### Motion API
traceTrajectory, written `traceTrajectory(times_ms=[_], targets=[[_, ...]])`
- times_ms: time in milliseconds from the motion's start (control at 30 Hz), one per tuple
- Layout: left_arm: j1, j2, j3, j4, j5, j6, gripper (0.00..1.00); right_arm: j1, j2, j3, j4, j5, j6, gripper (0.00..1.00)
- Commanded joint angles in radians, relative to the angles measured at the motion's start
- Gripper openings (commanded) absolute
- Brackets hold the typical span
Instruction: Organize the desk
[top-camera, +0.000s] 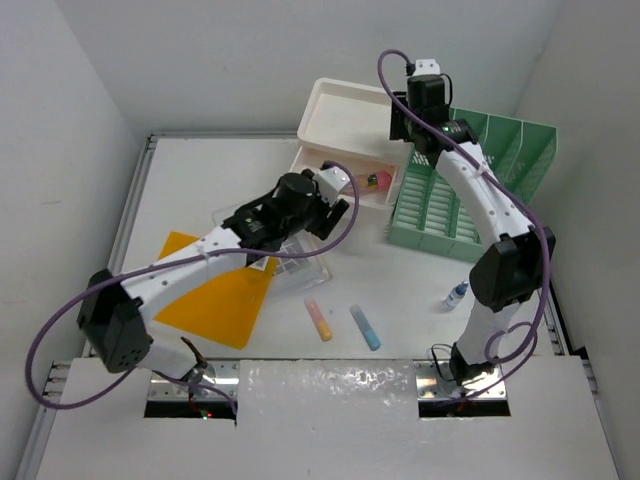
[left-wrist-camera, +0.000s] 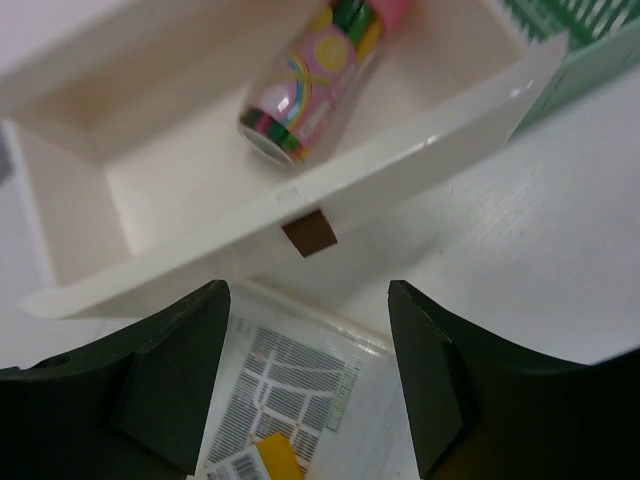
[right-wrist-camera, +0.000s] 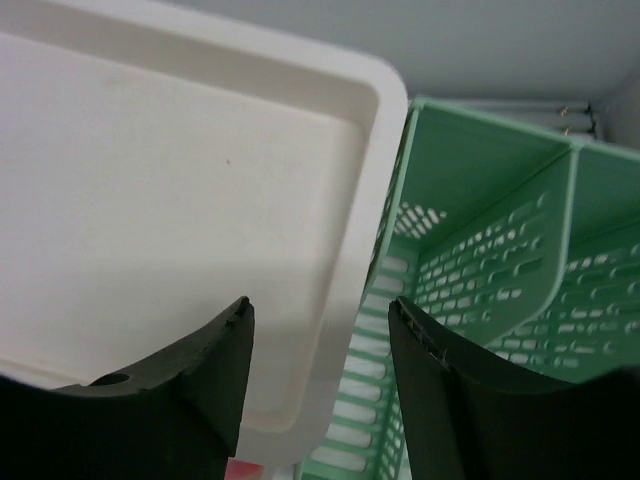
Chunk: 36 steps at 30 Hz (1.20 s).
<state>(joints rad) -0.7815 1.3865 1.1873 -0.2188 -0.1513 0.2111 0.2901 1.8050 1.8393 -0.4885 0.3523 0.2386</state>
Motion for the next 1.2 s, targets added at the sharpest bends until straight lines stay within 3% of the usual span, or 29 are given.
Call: traceTrajectory(times_ms=[0, 100, 367, 567, 700, 767, 800, 833, 1000, 1167], targets=[[0.01, 0.025, 0.011, 0.079, 0.01, -0.058, 0.63, 0.0, -0.016, -0.012, -0.003, 0.059, 0.019, 0.57], [0.01, 0.069, 0.02, 0.084, 0.006, -0.078, 0.63, -0.003, -0.012, -0.054, 0.034, 0.092, 0.016, 0.58], [0.011, 0.138, 0.018, 0.134, 0.001, -0.088, 0.63, -0.031, 0.074, 0.029, 0.03, 0.105, -0.007, 0.64], [0.027, 0.197, 0.032, 0.162, -0.033, -0.088, 0.61, -0.034, 0.161, 0.067, 0.073, 0.105, -0.045, 0.55], [0.036, 0.21, 0.018, 0.202, -0.04, -0.093, 0.55, -0.034, 0.169, 0.038, 0.123, 0.086, -0.044, 0.43], [0.041, 0.213, 0.012, 0.255, -0.054, -0.091, 0.5, -0.034, 0.156, 0.003, 0.155, 0.07, -0.058, 0.24], [0.042, 0.217, 0.011, 0.268, -0.054, -0.091, 0.45, -0.034, 0.151, -0.006, 0.159, 0.065, -0.065, 0.04], [0.044, 0.22, 0.012, 0.28, -0.051, -0.088, 0.41, -0.034, 0.148, -0.014, 0.162, 0.066, -0.07, 0.0], [0.044, 0.285, 0.072, 0.32, -0.005, -0.082, 0.12, -0.032, 0.113, -0.078, 0.185, 0.05, -0.068, 0.0], [0.047, 0.414, 0.298, 0.208, 0.018, -0.081, 0.03, -0.032, 0.106, -0.083, 0.171, -0.004, -0.029, 0.0]])
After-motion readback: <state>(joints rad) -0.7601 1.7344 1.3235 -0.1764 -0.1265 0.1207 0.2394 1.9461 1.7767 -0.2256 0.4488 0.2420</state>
